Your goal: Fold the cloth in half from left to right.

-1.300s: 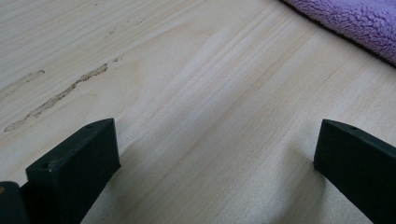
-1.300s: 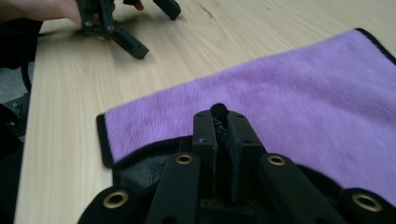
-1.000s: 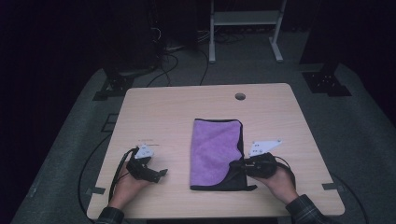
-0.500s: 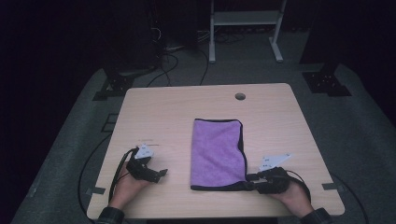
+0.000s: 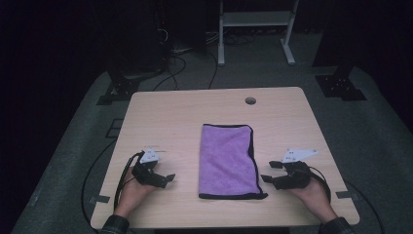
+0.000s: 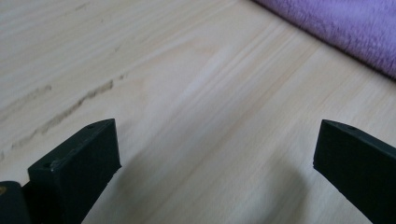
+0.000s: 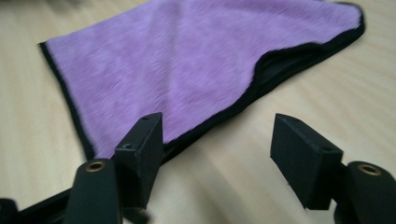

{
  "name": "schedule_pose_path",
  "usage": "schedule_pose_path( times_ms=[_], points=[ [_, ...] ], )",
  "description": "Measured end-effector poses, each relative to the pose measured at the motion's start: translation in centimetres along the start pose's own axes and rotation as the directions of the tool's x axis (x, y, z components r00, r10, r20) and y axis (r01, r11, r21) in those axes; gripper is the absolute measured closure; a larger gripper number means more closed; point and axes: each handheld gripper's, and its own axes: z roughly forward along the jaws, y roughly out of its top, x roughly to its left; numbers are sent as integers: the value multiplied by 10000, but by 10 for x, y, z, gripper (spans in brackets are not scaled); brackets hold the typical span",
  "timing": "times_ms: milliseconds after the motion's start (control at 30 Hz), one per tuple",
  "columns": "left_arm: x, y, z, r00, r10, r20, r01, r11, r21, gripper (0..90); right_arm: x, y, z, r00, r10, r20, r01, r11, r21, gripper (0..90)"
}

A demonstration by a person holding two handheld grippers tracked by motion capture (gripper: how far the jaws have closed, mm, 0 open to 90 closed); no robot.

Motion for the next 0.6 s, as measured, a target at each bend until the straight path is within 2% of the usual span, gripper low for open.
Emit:
schedule_pose_path(
  times_ms=[67, 267, 600],
  points=[
    [0, 6, 3, 9999, -48, 131, 49, 10000, -65, 0, -6, 7, 4, 9997, 10, 262, -8, 10000, -56, 306],
    [-1, 23, 11, 9992, 31, 388, -27, 9999, -99, 0, -18, 22, 16, 9986, 50, 523, -46, 9999, -89, 289],
    [-7, 65, 29, 9977, 302, 605, -274, 9985, -466, 0, -41, 53, 38, 9969, 335, 715, -315, 9991, -288, 259]
  ],
)
